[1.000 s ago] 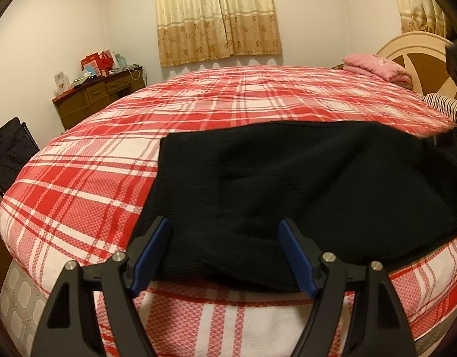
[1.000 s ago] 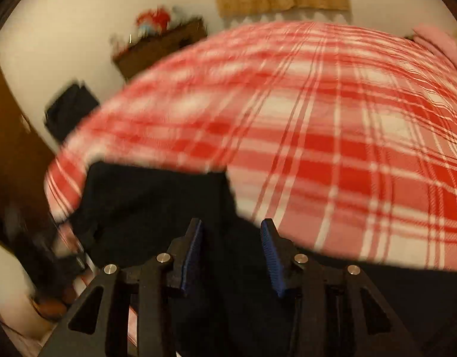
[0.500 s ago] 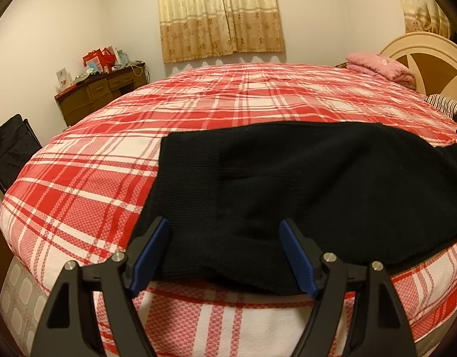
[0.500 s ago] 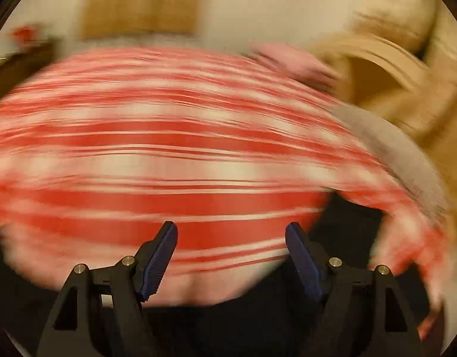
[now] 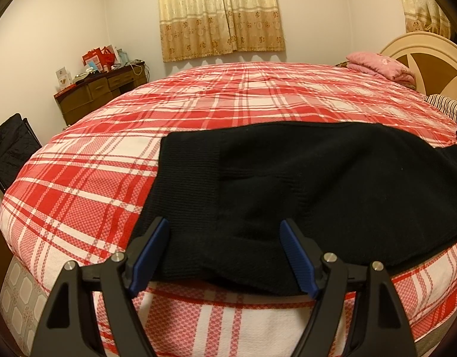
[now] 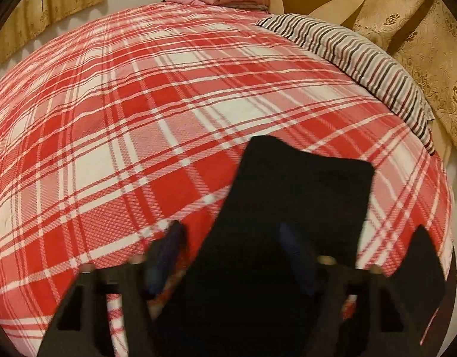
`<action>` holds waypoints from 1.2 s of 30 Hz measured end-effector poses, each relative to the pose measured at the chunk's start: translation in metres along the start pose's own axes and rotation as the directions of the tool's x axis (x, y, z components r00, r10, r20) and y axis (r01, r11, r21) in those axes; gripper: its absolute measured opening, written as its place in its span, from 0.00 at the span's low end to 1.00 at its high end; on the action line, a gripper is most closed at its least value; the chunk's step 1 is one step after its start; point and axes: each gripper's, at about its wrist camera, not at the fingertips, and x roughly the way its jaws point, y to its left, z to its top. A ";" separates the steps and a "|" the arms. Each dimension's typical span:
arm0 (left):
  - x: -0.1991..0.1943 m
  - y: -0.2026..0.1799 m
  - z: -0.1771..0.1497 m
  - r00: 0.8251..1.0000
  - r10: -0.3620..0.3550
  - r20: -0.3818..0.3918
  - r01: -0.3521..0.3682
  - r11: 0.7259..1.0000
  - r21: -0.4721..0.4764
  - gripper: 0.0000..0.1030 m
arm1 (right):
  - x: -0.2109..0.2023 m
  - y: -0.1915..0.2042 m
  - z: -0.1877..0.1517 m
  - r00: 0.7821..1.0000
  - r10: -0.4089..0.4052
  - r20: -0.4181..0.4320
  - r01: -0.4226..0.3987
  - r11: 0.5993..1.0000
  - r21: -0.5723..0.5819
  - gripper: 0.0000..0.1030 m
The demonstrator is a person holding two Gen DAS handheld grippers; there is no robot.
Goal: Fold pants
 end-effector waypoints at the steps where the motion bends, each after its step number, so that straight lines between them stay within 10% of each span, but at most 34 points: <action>1: 0.000 0.000 0.000 1.000 0.001 0.000 -0.001 1.000 0.001 0.78 | -0.003 -0.007 -0.001 1.000 0.028 0.005 -0.028 1.000 0.009 0.24; 4: 0.000 0.000 0.000 1.000 0.001 -0.001 -0.001 1.000 0.000 0.78 | -0.016 -0.032 -0.006 0.981 0.191 0.037 -0.193 0.979 0.067 0.09; 11: 0.001 0.000 0.001 1.000 0.002 -0.004 -0.002 1.000 -0.004 0.79 | -0.068 -0.092 -0.036 0.892 0.392 0.227 -0.429 0.892 0.145 0.08; 15: 0.001 0.000 0.001 1.000 0.002 -0.005 -0.002 1.000 -0.006 0.80 | -0.088 -0.140 -0.074 0.838 0.425 0.342 -0.515 0.823 0.240 0.08; 20: 0.001 0.000 0.001 1.000 0.002 -0.004 -0.002 1.000 -0.013 0.81 | -0.083 -0.193 -0.121 0.842 0.377 0.386 -0.511 0.786 0.347 0.08; 28: 0.001 -0.001 0.002 1.000 0.006 -0.011 -0.006 1.000 -0.017 0.82 | -0.051 -0.262 -0.170 0.780 0.444 0.441 -0.626 0.544 0.558 0.09; 36: 0.002 -0.004 0.004 1.000 0.013 -0.013 -0.014 1.000 -0.016 0.84 | -0.076 -0.253 -0.174 0.807 0.375 0.455 -0.584 0.622 0.522 0.09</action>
